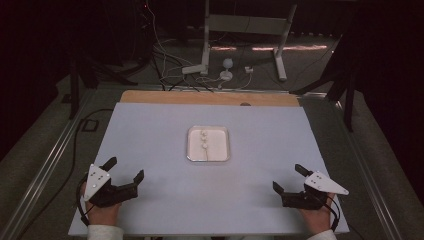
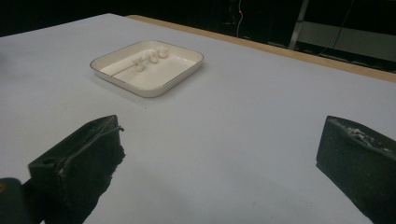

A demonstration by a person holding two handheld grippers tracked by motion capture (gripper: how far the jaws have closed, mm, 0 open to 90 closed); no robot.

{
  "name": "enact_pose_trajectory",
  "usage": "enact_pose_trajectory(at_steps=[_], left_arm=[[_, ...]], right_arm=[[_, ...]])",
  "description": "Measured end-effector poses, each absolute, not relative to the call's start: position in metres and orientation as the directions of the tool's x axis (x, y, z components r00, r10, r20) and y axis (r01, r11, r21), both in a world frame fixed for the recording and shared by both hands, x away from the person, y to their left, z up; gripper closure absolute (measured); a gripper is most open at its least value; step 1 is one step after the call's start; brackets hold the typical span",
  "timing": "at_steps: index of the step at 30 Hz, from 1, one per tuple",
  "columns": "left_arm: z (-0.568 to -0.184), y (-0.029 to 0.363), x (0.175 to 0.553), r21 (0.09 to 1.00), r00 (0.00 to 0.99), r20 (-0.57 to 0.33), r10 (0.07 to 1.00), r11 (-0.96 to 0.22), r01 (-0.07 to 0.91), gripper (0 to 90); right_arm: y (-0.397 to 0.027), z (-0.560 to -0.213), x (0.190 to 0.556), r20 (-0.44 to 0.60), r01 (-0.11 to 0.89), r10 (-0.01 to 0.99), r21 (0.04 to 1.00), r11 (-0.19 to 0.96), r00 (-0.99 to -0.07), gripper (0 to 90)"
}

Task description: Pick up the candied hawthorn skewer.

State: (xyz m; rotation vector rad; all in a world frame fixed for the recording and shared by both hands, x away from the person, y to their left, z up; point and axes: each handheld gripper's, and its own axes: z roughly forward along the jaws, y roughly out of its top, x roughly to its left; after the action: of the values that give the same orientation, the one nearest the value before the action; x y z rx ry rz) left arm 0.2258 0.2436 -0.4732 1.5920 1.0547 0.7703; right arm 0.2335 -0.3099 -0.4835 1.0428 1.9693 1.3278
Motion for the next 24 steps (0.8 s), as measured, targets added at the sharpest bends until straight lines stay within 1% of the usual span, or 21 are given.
enact_pose_trajectory(at_steps=[5,13,18,24], left_arm=[[-0.471,0.243,0.226,0.957,0.396,-0.042,0.917,-0.077,0.281,1.1],[-0.47,0.247,0.226,0.955,0.375,-0.054,0.925,-0.062,0.29,1.1],[-0.469,0.244,0.226,0.95,0.381,-0.061,0.923,-0.063,0.306,1.1],[-0.46,0.236,0.231,0.947,0.385,-0.049,0.922,-0.08,0.311,1.1]], right_arm=[[-0.31,-0.484,0.233,-0.018,0.299,0.835,0.929,0.218,-0.55,0.0],[-0.309,-0.485,0.234,-0.017,0.301,0.836,0.929,0.216,-0.549,0.0],[-0.309,-0.486,0.234,-0.021,0.301,0.837,0.928,0.22,-0.547,0.0],[-0.309,-0.485,0.233,-0.023,0.298,0.841,0.929,0.217,-0.541,0.0]])
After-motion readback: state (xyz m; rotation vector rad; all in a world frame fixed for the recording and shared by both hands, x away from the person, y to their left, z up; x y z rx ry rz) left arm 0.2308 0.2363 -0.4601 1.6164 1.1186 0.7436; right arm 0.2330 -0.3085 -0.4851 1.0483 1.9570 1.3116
